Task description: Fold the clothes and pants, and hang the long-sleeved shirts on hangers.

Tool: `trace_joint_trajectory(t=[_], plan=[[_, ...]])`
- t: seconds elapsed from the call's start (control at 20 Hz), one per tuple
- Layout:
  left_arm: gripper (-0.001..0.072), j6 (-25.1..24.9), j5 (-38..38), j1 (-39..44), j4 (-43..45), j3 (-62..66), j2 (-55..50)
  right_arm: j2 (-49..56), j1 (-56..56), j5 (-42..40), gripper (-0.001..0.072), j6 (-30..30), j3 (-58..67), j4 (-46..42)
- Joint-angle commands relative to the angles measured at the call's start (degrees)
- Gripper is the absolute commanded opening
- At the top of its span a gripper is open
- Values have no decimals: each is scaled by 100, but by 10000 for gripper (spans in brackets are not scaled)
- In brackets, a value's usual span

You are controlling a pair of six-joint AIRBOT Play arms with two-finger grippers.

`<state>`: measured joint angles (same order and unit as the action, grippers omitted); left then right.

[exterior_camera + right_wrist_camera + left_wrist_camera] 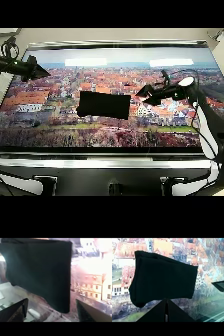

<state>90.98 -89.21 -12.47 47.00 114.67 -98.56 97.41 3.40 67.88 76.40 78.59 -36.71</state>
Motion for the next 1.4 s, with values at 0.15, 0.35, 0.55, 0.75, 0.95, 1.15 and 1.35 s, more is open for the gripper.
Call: trace_joint_trajectory(t=[0.15,0.35,0.55,0.75,0.95,1.15,1.35], plan=[[18,-55,7,7,-2,-2,-2,621,-55,-146,691,-984,-570,1187],[18,-37,7,7,-2,-2,-2,835,-413,-535,691,-1115,-570,1274],[18,-39,7,7,0,-2,-2,966,-776,-835,682,-1152,-570,1375],[18,-42,9,7,-2,-2,-2,975,-1058,-1399,629,-1147,-568,1434],[18,-39,7,7,-2,-2,-20,970,-1235,-1906,43,-1113,-568,1624],[18,-42,7,7,-2,-2,-44,817,-1191,-2216,33,-1025,-168,2107],[18,-37,-149,7,-9,-2,-42,820,-907,-2487,32,168,1274,1360]])
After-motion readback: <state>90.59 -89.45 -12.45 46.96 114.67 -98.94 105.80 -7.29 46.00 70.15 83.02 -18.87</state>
